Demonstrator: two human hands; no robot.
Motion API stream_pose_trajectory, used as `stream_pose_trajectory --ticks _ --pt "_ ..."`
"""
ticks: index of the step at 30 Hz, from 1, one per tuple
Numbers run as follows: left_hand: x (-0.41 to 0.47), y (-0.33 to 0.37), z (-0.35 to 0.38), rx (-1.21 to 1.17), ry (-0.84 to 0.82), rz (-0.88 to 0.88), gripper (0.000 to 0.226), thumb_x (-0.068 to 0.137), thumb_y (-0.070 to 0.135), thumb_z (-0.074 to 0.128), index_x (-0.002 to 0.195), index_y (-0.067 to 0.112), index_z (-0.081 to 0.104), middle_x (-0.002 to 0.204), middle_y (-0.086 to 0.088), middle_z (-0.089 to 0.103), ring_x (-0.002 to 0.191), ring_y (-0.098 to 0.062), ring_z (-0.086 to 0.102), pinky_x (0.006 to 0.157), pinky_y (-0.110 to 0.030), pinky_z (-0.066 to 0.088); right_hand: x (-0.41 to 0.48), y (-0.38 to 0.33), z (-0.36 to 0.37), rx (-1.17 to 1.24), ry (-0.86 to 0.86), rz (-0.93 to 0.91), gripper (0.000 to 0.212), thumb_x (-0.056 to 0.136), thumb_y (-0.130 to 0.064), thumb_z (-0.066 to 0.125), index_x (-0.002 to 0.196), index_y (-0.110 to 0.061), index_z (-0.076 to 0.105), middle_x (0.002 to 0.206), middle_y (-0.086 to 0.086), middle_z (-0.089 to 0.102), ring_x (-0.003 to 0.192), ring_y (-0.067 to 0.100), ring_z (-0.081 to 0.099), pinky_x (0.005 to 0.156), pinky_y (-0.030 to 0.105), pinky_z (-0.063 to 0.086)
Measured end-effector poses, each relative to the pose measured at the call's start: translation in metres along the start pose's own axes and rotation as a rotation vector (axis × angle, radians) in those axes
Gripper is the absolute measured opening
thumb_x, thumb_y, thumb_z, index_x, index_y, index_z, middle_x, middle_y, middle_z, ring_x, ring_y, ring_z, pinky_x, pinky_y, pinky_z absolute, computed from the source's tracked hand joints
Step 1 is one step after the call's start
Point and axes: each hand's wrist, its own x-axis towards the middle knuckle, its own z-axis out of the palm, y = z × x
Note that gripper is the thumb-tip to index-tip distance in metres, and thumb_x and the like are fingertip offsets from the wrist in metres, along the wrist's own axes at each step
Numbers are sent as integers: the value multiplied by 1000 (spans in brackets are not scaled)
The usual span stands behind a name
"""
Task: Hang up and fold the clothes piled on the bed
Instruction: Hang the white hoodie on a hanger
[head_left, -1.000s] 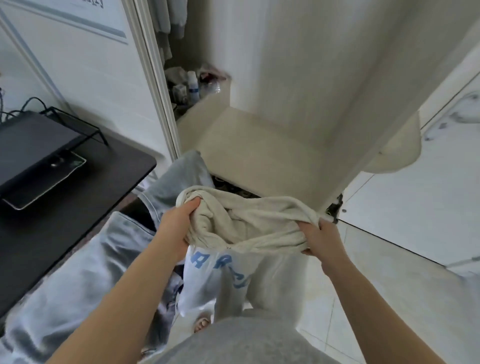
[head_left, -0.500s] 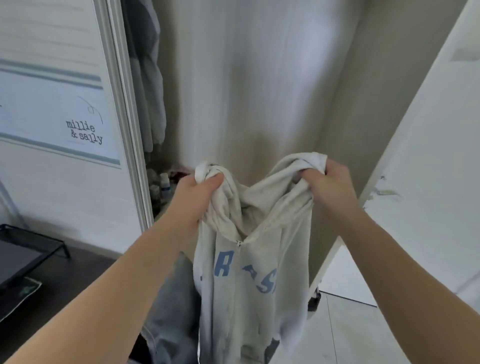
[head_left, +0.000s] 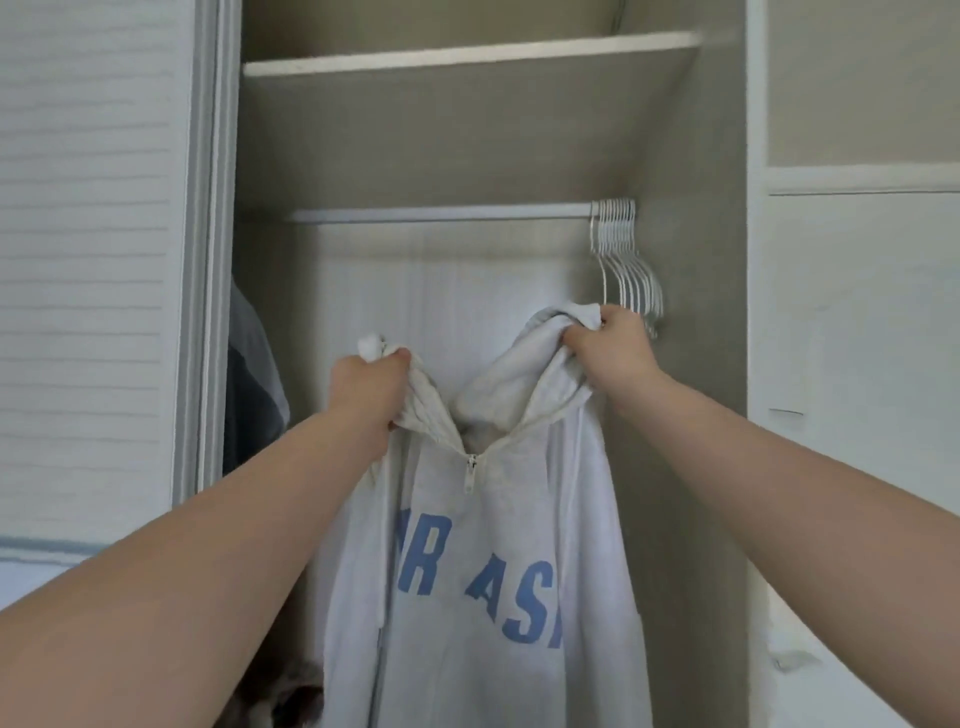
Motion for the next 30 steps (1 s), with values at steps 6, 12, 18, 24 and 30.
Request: stream_pose_trajectory --ticks 6,12,18,24,30 --pt "50 51 54 26 5 130 32 95 17 63 124 3 57 109 -15 64 103 -34 66 85 -42 56 87 -19 -2 -343 46 -23 20 89 -16 62 101 0 65 95 18 68 77 30 65 56 22 46" --pt "85 65 92 136 18 240 31 94 19 64 120 3 58 107 -14 63 105 -35 65 83 -36 52 151 -34 -6 -701 -81 -141 18 90 -19 57 89 -3 65 81 12 61 80 30 62 64 28 43" --pt "112 58 112 235 50 282 31 92 24 66 115 3 58 110 -15 64 108 -35 64 94 -40 52 195 -7 -4 -1165 114 -141 42 90 -19 51 131 -15 55 139 12 52 132 33 44 105 41 35" --pt "136 66 105 287 122 305 26 93 22 64 109 3 60 94 -10 59 95 -32 63 80 -34 48 226 19 2 -1262 179 -124 42 96 -13 48 137 -16 56 142 12 52 131 33 50 105 37 37" --pt "149 68 94 324 226 327 23 93 25 63 104 7 55 101 -15 62 112 -37 62 97 -41 50 245 19 -1 -1104 283 -181 37 96 -7 46 131 -7 60 135 18 56 126 37 54 103 42 42"
